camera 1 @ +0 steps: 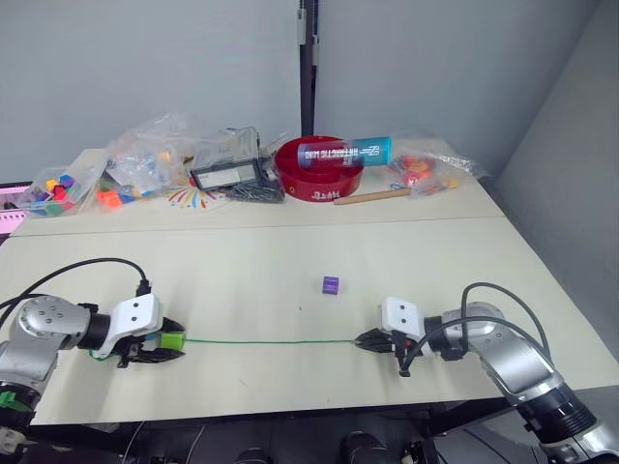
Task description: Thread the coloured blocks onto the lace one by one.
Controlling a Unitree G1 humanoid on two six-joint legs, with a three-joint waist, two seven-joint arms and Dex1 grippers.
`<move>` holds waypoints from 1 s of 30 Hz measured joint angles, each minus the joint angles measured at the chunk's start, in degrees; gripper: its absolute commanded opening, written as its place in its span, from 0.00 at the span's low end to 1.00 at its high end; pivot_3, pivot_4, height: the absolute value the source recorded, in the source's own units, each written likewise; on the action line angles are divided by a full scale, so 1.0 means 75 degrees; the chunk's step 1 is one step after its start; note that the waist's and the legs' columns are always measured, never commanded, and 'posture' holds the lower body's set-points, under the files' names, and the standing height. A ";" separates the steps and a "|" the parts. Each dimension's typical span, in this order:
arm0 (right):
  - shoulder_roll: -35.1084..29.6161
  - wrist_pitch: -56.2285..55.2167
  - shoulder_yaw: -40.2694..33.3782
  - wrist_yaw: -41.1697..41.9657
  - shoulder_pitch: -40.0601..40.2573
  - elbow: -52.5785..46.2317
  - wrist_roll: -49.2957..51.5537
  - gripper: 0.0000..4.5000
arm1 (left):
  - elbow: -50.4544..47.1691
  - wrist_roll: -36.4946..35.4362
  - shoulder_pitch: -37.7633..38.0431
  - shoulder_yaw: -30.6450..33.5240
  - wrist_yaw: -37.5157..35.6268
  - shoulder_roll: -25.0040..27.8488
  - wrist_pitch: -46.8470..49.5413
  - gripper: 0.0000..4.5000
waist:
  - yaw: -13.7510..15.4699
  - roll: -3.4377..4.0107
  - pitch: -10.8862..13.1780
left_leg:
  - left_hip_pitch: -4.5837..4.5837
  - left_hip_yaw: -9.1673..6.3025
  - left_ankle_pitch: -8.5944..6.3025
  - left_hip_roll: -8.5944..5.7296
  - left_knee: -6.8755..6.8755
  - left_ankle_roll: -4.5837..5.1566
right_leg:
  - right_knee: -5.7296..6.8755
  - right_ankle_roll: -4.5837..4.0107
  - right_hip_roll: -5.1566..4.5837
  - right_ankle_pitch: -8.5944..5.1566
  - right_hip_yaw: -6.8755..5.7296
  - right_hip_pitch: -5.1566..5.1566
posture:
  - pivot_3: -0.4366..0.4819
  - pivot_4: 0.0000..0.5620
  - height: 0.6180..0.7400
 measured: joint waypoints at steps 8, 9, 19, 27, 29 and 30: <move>0.0200 0.0369 0.0203 -0.0026 -0.0250 -0.0172 -0.0074 0.00 | -0.2966 -0.1435 -0.0896 0.0136 0.0243 -0.0329 0.2881 0.94 | -0.0044 -0.0031 0.0002 | -0.0079 -0.0004 -0.0001 -0.0002 0.0009 0.0002 | 0.0011 -0.0027 -0.0004 0.0019 -0.0003 -0.0083 | 0.48 0.27 1.00; 0.0245 0.0421 0.0224 -0.0046 -0.0275 -0.0182 -0.0082 0.00 | -0.3263 -0.1462 -0.0952 -0.0033 0.0483 -0.0699 0.3096 0.94 | -0.0043 -0.0027 0.0001 | -0.0073 -0.0004 -0.0001 -0.0004 0.0009 0.0002 | 0.0011 -0.0027 -0.0004 0.0019 -0.0003 -0.0078 | 0.48 0.27 1.00; 0.0653 0.0698 0.0506 -0.0237 -0.0518 -0.0242 -0.0255 0.00 | -0.2397 0.0164 -0.1507 -0.2169 0.1954 -0.3513 0.2314 0.94 | 0.0033 -0.0031 0.0003 | -0.0081 -0.0012 -0.0001 -0.0017 0.0021 0.0001 | 0.0010 -0.0025 -0.0010 0.0028 -0.0003 -0.0076 | 0.48 0.27 1.00; 0.0656 0.0729 0.0514 -0.0287 -0.0519 -0.0289 -0.0306 0.00 | -0.1241 0.0891 -0.1746 -0.2665 0.1862 -0.3982 0.1410 0.61 | 0.0042 -0.0031 0.0003 | -0.0084 -0.0013 0.0000 -0.0019 0.0023 0.0001 | 0.0010 -0.0023 -0.0013 0.0028 -0.0003 -0.0076 | 0.48 0.27 1.00; 0.0655 0.0741 0.0514 -0.0295 -0.0519 -0.0297 -0.0309 0.00 | -0.1145 0.0930 -0.1799 -0.2668 0.1835 -0.4035 0.1318 0.46 | 0.0055 -0.0031 0.0003 | -0.0084 -0.0013 0.0000 -0.0020 0.0025 0.0001 | 0.0010 -0.0022 -0.0014 0.0029 -0.0003 -0.0076 | 0.48 0.27 1.00; 0.0655 0.0752 0.0514 -0.0301 -0.0517 -0.0302 -0.0309 0.00 | -0.1088 0.0943 -0.1839 -0.2668 0.1831 -0.4059 0.1288 0.38 | 0.0059 -0.0031 0.0003 | -0.0084 -0.0013 0.0000 -0.0020 0.0026 0.0001 | 0.0010 -0.0022 -0.0014 0.0029 -0.0003 -0.0075 | 0.48 0.27 1.00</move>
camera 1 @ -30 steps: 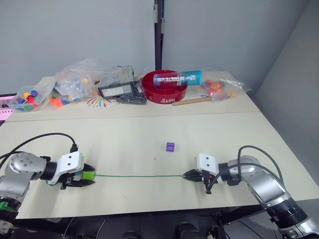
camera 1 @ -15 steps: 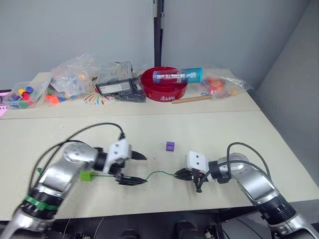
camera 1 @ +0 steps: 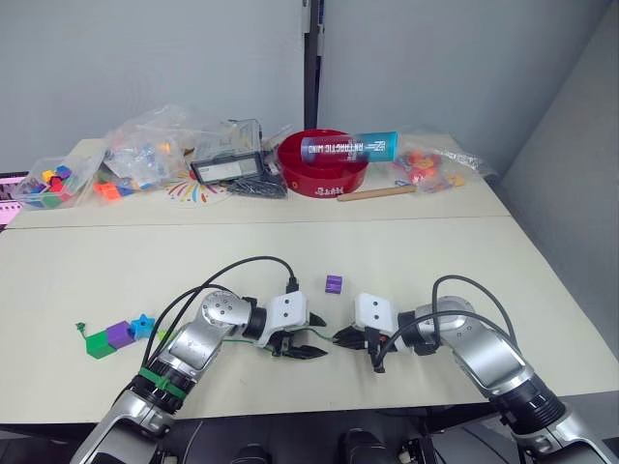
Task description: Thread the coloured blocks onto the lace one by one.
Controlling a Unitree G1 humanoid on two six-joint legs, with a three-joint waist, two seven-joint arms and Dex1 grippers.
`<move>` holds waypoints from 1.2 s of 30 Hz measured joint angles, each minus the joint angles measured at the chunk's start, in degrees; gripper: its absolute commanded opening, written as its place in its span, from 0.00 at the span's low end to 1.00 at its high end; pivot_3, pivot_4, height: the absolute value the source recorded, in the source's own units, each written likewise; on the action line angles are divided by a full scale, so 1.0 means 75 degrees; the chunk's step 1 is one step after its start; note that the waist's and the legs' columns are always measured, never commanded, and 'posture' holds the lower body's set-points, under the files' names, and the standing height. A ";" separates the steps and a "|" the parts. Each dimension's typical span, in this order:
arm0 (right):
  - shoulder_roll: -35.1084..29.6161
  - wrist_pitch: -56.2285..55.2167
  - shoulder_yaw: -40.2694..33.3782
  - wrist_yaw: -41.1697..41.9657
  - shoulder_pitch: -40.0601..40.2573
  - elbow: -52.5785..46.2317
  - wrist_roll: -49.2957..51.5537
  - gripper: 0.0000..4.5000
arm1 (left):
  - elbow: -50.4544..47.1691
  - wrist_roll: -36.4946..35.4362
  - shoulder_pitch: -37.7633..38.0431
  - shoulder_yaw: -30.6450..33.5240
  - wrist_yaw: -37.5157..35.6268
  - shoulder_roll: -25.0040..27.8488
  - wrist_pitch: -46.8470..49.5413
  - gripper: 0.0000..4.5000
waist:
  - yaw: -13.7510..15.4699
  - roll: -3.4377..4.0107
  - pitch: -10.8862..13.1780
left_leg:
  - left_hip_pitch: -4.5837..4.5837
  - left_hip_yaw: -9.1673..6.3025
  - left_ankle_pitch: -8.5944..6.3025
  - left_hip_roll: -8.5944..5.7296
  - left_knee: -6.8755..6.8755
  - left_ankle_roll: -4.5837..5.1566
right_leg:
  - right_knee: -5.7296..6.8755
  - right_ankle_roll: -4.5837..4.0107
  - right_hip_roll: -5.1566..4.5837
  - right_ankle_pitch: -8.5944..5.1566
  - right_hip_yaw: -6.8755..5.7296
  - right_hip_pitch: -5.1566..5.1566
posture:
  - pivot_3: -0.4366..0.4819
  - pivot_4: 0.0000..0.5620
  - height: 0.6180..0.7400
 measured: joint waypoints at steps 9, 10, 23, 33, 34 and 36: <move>-0.0008 0.0058 -0.0020 -0.0066 -0.0001 -0.0018 -0.0009 0.00 | 0.0018 0.0021 -0.0080 -0.0030 -0.0048 -0.0189 0.0008 0.00 | 0.0052 0.0000 0.0000 | -0.0006 -0.0001 0.0000 -0.0001 0.0013 0.0000 | 0.0001 0.0004 -0.0001 0.0002 0.0000 -0.0001 | 0.48 0.27 1.00; -0.0008 0.0058 -0.0020 -0.0063 -0.0001 -0.0018 -0.0009 0.00 | 0.0006 0.0023 -0.0071 -0.0030 -0.0043 -0.0187 0.0013 0.00 | 0.0058 0.0000 0.0000 | -0.0006 -0.0001 0.0000 -0.0001 0.0014 0.0000 | 0.0001 0.0005 -0.0001 0.0003 0.0000 -0.0001 | 0.48 0.27 1.00; -0.0041 0.0187 -0.0067 -0.0068 0.0062 -0.0123 0.0068 0.37 | -0.0139 0.0042 -0.0027 -0.0003 -0.0014 -0.0151 0.0154 0.00 | 0.0099 0.0000 0.0000 | -0.0012 -0.0003 0.0000 -0.0002 0.0020 0.0000 | 0.0000 0.0008 -0.0002 0.0005 -0.0001 -0.0001 | 0.48 0.27 1.00; -0.0627 0.0484 -0.1420 -0.0217 0.0921 -0.0581 0.0969 0.97 | -0.0186 -0.0233 0.0170 0.0520 -0.0126 0.0230 0.0217 0.00 | 0.0102 0.0000 0.0000 | -0.0031 -0.0006 0.0000 -0.0005 0.0043 0.0000 | -0.0001 0.0020 -0.0006 0.0012 -0.0003 -0.0004 | 0.48 0.27 1.00; -0.0525 0.0521 -0.1574 -0.0368 0.0945 -0.0565 0.1003 0.97 | -0.0234 -0.0357 0.0258 0.0606 -0.0181 0.0296 0.0257 0.00 | 0.0093 0.0000 0.0000 | -0.0031 -0.0007 0.0000 -0.0004 0.0043 0.0000 | 0.0000 0.0020 -0.0005 0.0012 -0.0003 -0.0005 | 0.48 0.27 1.00; -0.0334 0.0562 -0.1755 -0.0625 0.0950 -0.0498 0.1071 0.97 | -0.0311 -0.0501 0.0415 0.0755 -0.0301 0.0476 0.0308 0.00 | 0.0085 0.0001 0.0000 | -0.0030 -0.0007 0.0000 -0.0003 0.0043 0.0000 | 0.0000 0.0020 -0.0005 0.0012 -0.0003 -0.0006 | 0.48 0.27 1.00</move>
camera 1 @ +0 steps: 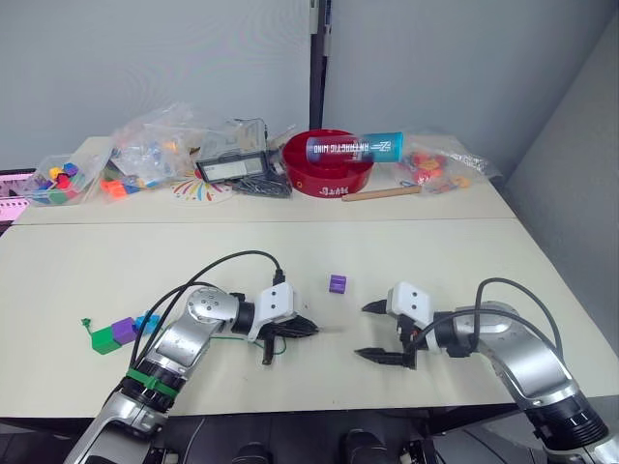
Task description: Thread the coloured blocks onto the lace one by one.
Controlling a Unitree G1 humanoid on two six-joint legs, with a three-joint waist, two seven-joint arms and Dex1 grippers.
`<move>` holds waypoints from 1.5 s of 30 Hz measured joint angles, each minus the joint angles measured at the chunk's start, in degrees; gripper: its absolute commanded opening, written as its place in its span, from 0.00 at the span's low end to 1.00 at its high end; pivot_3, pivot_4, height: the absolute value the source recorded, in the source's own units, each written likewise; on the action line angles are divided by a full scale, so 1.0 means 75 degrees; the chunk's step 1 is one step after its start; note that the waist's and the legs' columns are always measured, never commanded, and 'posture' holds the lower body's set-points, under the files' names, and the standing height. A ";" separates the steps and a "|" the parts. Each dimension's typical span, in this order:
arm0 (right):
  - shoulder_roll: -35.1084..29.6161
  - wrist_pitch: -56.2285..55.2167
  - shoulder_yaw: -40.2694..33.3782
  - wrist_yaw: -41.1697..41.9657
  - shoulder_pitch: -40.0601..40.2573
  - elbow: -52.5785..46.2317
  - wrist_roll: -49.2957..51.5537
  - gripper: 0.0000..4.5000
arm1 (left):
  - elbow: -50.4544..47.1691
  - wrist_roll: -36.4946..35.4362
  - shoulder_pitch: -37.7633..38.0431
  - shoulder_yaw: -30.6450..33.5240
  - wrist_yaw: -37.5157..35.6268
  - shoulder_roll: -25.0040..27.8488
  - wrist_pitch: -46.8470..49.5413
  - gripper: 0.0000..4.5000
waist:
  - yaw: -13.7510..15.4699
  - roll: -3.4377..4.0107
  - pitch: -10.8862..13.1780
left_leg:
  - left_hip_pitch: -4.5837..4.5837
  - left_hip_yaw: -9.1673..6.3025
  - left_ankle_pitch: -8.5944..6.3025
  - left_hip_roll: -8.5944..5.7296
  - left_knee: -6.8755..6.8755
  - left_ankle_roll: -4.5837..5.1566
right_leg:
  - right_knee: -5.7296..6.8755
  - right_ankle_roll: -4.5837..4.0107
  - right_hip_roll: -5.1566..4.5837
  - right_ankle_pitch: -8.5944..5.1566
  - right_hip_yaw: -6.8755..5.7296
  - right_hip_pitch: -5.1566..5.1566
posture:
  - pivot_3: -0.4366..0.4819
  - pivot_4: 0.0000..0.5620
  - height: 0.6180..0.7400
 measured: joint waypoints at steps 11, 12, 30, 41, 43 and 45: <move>0.1228 -0.0224 0.0086 -0.1488 -0.0396 0.0984 -0.0398 0.97 | -0.0154 -0.0129 0.0351 0.0537 -0.0472 0.0986 0.0006 0.00 | 0.0021 0.0003 0.0002 | -0.0005 0.0001 0.0000 -0.0002 0.0001 0.0000 | -0.0003 0.0001 -0.0003 0.0001 -0.0001 -0.0003 | 0.48 0.27 1.00; 0.1310 -0.0290 0.0106 -0.1599 -0.0441 0.1085 -0.0437 0.97 | -0.0202 -0.0129 0.0359 0.0536 -0.0471 0.0984 0.0015 0.00 | 0.0023 0.0003 0.0002 | -0.0007 0.0001 0.0000 -0.0001 0.0001 0.0000 | -0.0003 0.0001 -0.0003 0.0001 -0.0001 -0.0005 | 0.48 0.27 1.00; 0.2678 -0.0212 -0.0009 -0.3518 0.0142 0.0893 -0.0765 0.97 | -0.0322 -0.0134 0.0686 0.0659 -0.0462 0.1065 -0.0011 0.00 | 0.0030 0.0005 0.0002 | -0.0017 -0.0003 0.0000 -0.0001 -0.0001 0.0000 | 0.0001 0.0000 -0.0006 0.0005 -0.0002 -0.0018 | 0.48 0.27 1.00; 0.5249 0.0962 0.0766 -0.6972 0.1382 -0.1051 -0.2008 0.97 | -0.0321 -0.0135 0.0746 0.0911 -0.0454 0.1125 -0.0170 0.00 | -0.0017 0.0009 0.0002 | -0.0012 -0.0002 0.0000 0.0002 -0.0002 -0.0001 | 0.0007 -0.0002 -0.0001 0.0005 -0.0001 -0.0021 | 0.48 0.27 1.00; 0.5458 0.0942 0.0919 -0.7336 0.1349 -0.1006 -0.2195 0.97 | -0.0322 -0.0136 0.0760 0.0923 -0.0462 0.1140 -0.0174 0.00 | -0.0012 0.0009 0.0002 | -0.0013 0.0000 0.0000 0.0001 -0.0002 -0.0001 | 0.0003 -0.0001 -0.0003 0.0005 -0.0001 -0.0021 | 0.48 0.27 1.00; 0.5490 0.0862 0.0974 -0.7707 0.1229 -0.0749 -0.2370 0.97 | -0.0321 -0.0136 0.0791 0.0926 -0.0474 0.1178 -0.0174 0.00 | 0.0002 0.0008 0.0002 | -0.0014 -0.0001 0.0001 0.0000 -0.0002 -0.0002 | 0.0000 -0.0001 -0.0006 0.0006 -0.0002 -0.0019 | 0.48 0.27 1.00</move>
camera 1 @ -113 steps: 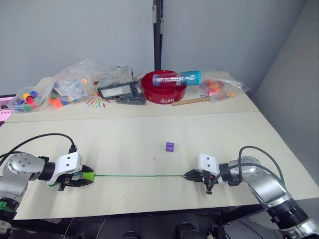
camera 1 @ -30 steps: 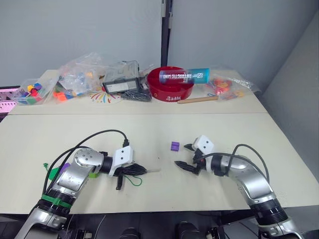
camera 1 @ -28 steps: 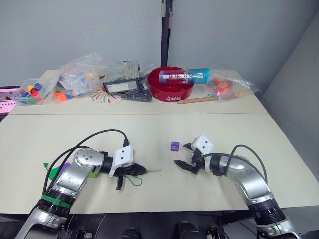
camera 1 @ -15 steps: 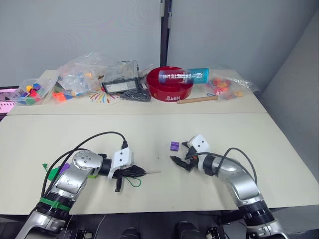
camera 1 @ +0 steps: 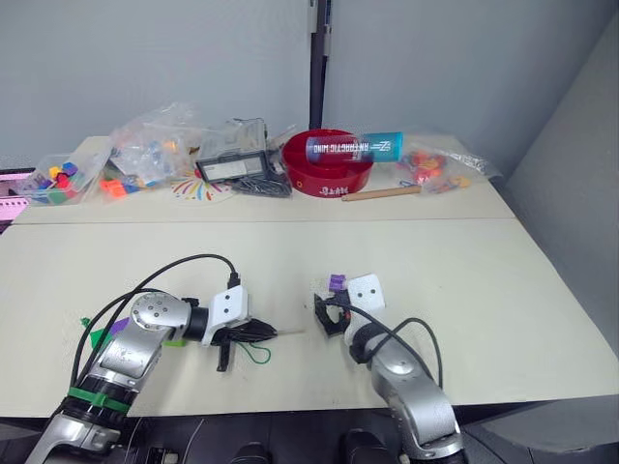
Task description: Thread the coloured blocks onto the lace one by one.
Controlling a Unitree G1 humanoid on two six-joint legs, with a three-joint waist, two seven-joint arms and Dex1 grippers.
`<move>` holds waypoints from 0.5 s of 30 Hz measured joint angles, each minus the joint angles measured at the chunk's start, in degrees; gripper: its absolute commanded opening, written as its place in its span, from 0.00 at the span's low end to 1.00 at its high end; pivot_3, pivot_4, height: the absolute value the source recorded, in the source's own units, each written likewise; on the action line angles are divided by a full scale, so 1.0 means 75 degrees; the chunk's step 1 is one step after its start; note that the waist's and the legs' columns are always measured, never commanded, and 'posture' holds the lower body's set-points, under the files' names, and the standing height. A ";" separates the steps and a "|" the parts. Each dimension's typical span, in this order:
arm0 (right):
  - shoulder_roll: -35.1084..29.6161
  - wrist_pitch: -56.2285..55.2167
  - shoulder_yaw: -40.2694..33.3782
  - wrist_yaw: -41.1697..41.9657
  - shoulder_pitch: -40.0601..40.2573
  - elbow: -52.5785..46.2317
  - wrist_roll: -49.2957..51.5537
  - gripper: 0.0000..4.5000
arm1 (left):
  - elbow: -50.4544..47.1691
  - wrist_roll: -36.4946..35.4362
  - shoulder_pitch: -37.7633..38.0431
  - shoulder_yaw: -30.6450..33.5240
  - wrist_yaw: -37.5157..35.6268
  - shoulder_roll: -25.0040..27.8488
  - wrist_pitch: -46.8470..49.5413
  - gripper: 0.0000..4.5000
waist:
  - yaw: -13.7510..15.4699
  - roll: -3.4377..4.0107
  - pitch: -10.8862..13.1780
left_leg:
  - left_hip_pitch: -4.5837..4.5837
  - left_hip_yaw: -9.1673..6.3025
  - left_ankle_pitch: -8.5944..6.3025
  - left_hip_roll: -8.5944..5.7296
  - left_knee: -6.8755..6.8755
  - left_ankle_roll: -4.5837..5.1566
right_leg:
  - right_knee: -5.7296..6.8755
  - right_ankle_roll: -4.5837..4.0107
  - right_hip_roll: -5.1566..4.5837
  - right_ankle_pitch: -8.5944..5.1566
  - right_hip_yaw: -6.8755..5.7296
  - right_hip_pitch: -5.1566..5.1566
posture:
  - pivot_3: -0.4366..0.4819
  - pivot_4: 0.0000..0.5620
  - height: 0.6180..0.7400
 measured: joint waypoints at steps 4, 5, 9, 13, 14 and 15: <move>0.0005 -0.0184 -0.0056 -0.0507 -0.0138 0.0576 -0.0195 0.97 | 0.0000 0.0000 0.0073 0.0000 -0.0033 0.0049 -0.0001 0.00 | -0.0009 0.0000 0.0000 | 0.0000 0.0000 0.0000 0.0002 -0.0004 0.0000 | 0.0000 -0.0001 0.0001 0.0000 0.0000 -0.0003 | 0.48 0.27 1.00; 0.0008 -0.0301 -0.0090 -0.0591 -0.0223 0.0740 -0.0190 0.97 | 0.0001 0.0001 0.0073 0.0001 -0.0044 0.0062 -0.0002 0.00 | -0.0013 0.0000 0.0000 | 0.0001 0.0001 0.0000 0.0002 -0.0004 0.0000 | 0.0000 -0.0001 0.0001 0.0000 0.0000 -0.0003 | 0.48 0.27 1.00; 0.0038 -0.0807 -0.0097 -0.0748 -0.0579 0.1382 -0.0094 0.97 | 0.0001 0.0002 0.0071 0.0001 -0.0078 0.0082 -0.0004 0.00 | -0.0058 0.0000 0.0000 | 0.0003 0.0000 0.0000 0.0002 -0.0004 0.0000 | 0.0003 -0.0002 0.0002 0.0001 0.0000 -0.0002 | 0.48 0.27 1.00; 0.0069 -0.1154 -0.0106 -0.0877 -0.0794 0.1811 0.0053 0.97 | 0.0001 0.0002 0.0071 0.0005 -0.0095 0.0201 0.0005 0.00 | -0.0155 0.0000 0.0000 | 0.0002 -0.0002 0.0000 0.0003 -0.0005 0.0000 | 0.0004 -0.0002 0.0002 0.0001 0.0000 -0.0002 | 0.48 0.27 1.00; 0.0075 -0.1251 -0.0101 -0.0900 -0.0838 0.1916 0.0083 0.97 | 0.0000 0.0001 0.0069 0.0011 -0.0096 0.0224 0.0017 0.00 | -0.0171 0.0000 0.0000 | 0.0002 -0.0002 0.0000 0.0003 -0.0005 0.0000 | 0.0004 -0.0002 0.0002 0.0001 0.0000 -0.0002 | 0.48 0.27 1.00; 0.0085 -0.1312 -0.0100 -0.0919 -0.0892 0.2011 0.0118 0.97 | -0.0005 0.0001 0.0066 0.0015 -0.0096 0.0233 0.0036 0.00 | -0.0176 0.0000 0.0000 | 0.0002 -0.0002 0.0000 0.0003 -0.0006 0.0000 | 0.0004 -0.0002 0.0002 0.0001 0.0000 -0.0002 | 0.48 0.27 1.00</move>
